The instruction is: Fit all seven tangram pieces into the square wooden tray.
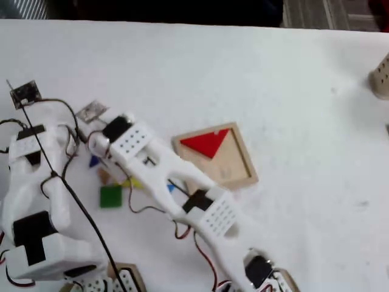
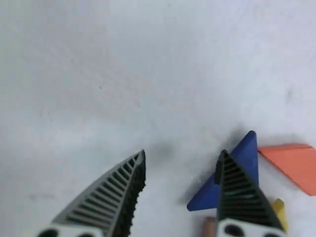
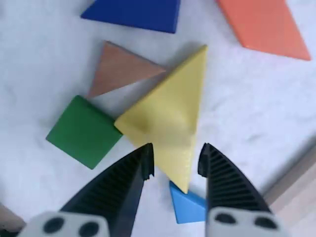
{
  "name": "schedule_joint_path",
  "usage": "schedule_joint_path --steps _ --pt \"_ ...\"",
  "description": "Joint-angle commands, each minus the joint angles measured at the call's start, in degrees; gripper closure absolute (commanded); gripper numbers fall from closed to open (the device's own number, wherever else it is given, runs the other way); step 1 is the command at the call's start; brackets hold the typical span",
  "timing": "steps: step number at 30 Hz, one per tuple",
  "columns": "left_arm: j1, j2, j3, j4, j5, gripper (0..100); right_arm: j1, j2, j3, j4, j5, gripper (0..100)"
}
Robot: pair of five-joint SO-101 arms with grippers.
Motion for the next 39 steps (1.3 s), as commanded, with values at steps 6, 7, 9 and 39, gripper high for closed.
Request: schedule_joint_path --steps 6,7,9,39 --pt "1.63 -0.40 -1.23 -1.05 -0.62 76 -5.05 5.49 -0.53 -3.38 3.25 83.9" --pt "1.63 -0.40 -1.23 -1.05 -0.62 76 -5.05 6.55 -0.79 -3.82 4.22 83.9" --pt "1.63 -0.40 -1.23 -1.05 -0.70 76 -5.05 7.25 -1.93 -3.03 5.63 82.4" --pt "1.45 -0.31 -1.23 -0.97 -0.70 76 3.12 7.87 -3.34 -1.98 8.18 98.0"
